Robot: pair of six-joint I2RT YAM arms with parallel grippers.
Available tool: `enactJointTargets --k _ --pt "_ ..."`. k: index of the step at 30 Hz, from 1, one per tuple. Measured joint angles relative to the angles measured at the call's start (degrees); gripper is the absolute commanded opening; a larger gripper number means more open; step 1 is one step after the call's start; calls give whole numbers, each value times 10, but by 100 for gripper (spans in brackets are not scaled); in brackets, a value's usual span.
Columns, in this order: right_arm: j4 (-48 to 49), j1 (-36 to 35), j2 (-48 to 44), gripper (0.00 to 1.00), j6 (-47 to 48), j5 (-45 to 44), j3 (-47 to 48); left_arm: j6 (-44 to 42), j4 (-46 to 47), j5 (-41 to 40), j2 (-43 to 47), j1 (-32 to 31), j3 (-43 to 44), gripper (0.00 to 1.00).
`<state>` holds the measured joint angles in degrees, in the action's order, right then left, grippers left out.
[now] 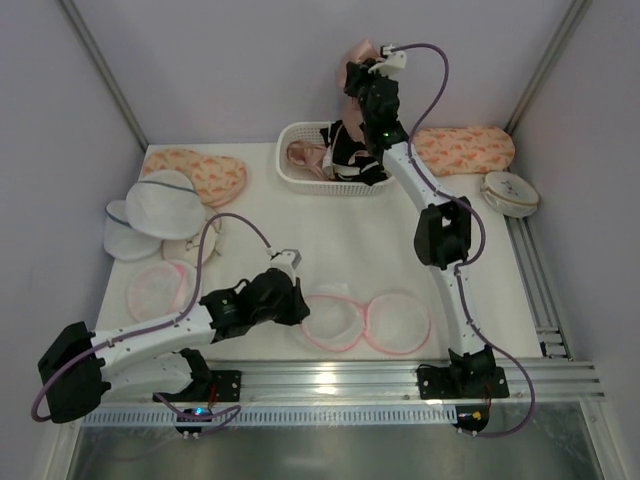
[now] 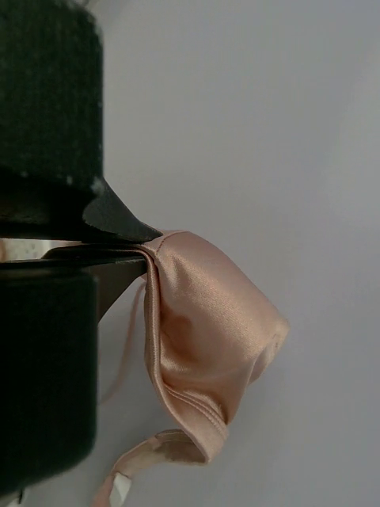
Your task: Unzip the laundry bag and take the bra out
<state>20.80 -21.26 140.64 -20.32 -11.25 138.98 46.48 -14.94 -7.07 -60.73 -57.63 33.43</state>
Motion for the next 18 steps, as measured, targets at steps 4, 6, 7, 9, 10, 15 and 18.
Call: enactJointTargets --k 4,6,7,9,10,15,18 --pt "-59 1 24 6 -7 10 -29 4 0 0 4 0 -8 0" --pt "-87 1 30 27 -10 21 -38 9 0 0 5 0 -12 0" --pt "-99 1 30 37 -11 26 -45 11 0 0 6 0 -14 0" --pt "-113 1 27 48 -11 40 -60 12 0 0 8 0 -16 0" --pt "-119 1 26 53 -12 45 -67 13 0 0 10 0 -17 0" --pt "-106 3 -48 64 -5 77 -210 16 1 0 15 0 -18 0" --pt "-86 3 -115 67 1 88 -300 19 3 0 17 0 -20 0"
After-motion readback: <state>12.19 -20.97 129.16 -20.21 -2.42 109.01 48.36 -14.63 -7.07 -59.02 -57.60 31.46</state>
